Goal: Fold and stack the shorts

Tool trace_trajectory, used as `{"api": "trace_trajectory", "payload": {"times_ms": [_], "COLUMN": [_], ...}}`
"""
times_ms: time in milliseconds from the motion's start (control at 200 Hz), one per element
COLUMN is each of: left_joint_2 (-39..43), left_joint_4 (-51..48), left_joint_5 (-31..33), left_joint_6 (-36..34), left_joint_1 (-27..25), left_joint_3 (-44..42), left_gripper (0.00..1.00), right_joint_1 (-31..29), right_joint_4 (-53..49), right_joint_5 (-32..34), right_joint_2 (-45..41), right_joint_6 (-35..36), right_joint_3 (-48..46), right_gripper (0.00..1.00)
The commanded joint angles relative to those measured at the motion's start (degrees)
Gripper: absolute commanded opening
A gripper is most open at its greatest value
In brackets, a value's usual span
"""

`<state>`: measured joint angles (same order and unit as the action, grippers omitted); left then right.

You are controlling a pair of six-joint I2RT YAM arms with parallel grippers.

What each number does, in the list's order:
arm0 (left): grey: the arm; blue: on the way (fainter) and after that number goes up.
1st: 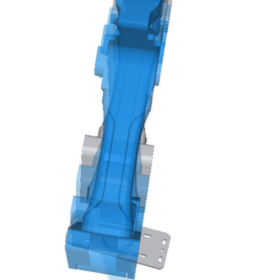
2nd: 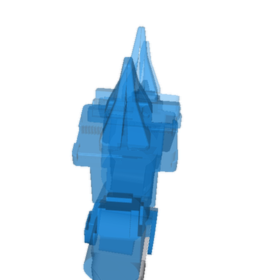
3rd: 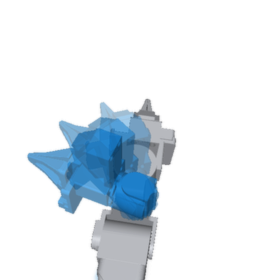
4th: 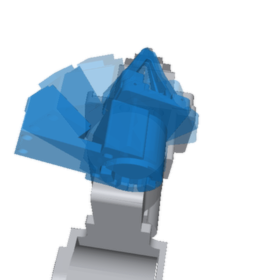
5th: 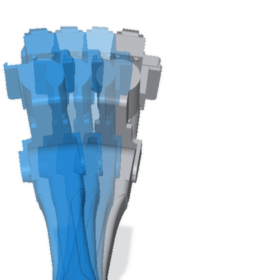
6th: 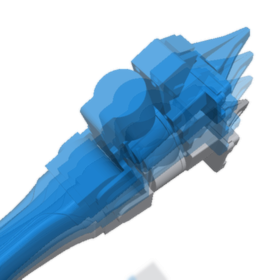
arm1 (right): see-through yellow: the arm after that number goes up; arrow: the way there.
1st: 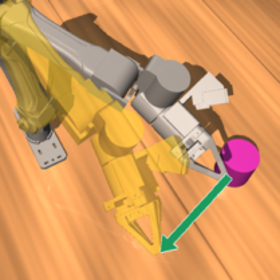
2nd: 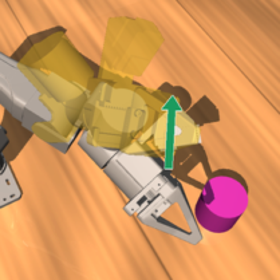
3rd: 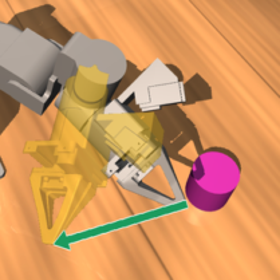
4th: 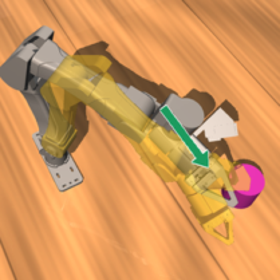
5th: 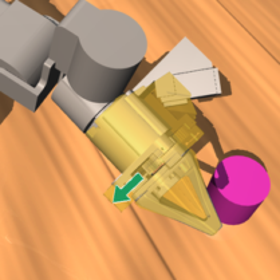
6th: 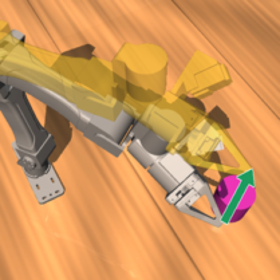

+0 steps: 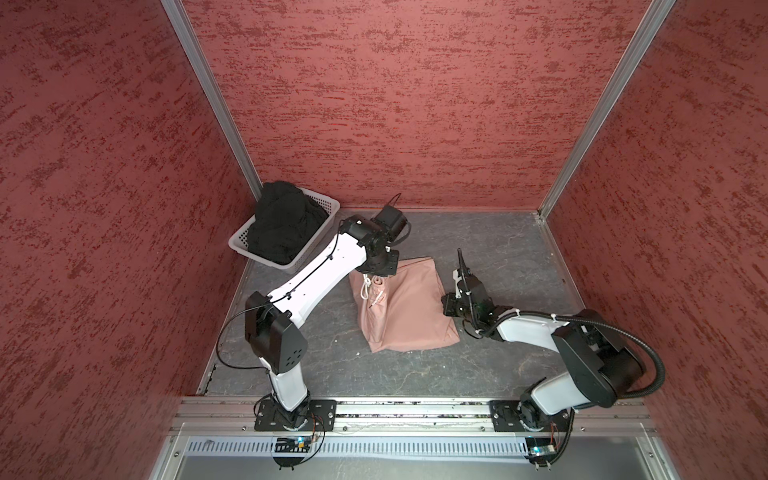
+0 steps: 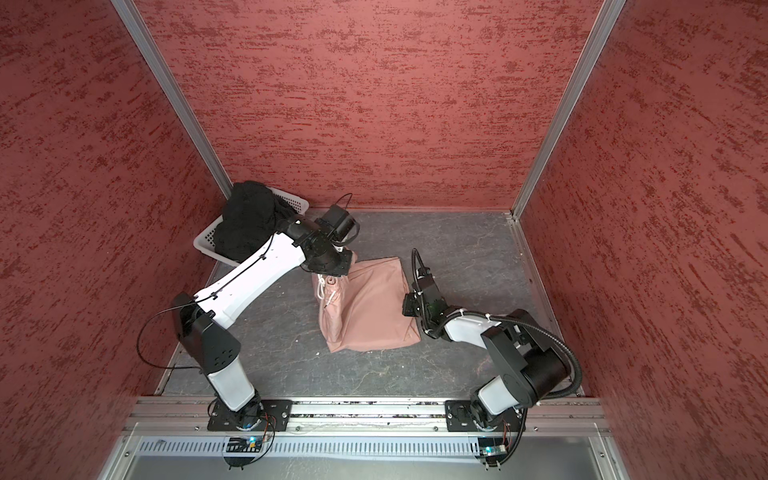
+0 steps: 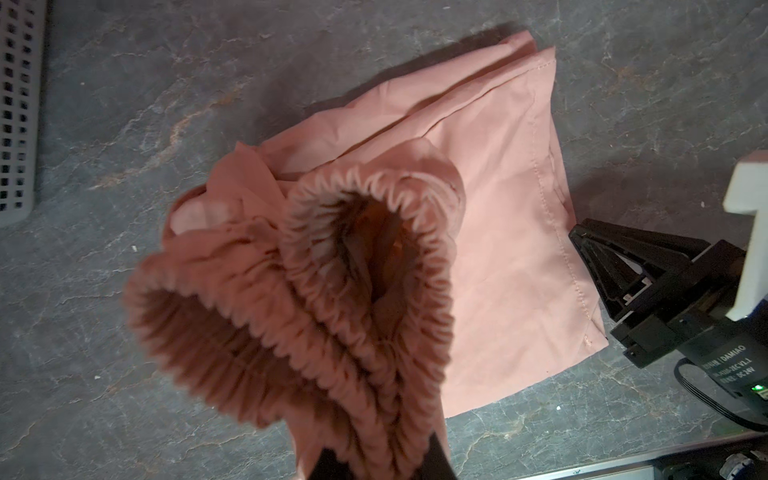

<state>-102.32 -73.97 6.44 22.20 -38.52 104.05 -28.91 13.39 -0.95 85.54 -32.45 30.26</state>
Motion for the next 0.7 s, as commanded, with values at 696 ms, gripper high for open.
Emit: {"api": "trace_trajectory", "payload": {"times_ms": [696], "left_joint_2": [-19.0], "left_joint_4": [9.8], "left_joint_5": [-6.0], "left_joint_6": [6.1], "left_joint_1": [-13.6], "left_joint_3": [14.0], "left_gripper": [0.13], "right_joint_1": [7.3], "right_joint_4": [21.1], "right_joint_5": [-10.9], "right_joint_2": [3.5], "right_joint_6": [-10.9], "right_joint_3": [-9.2], "right_gripper": [0.24]}}
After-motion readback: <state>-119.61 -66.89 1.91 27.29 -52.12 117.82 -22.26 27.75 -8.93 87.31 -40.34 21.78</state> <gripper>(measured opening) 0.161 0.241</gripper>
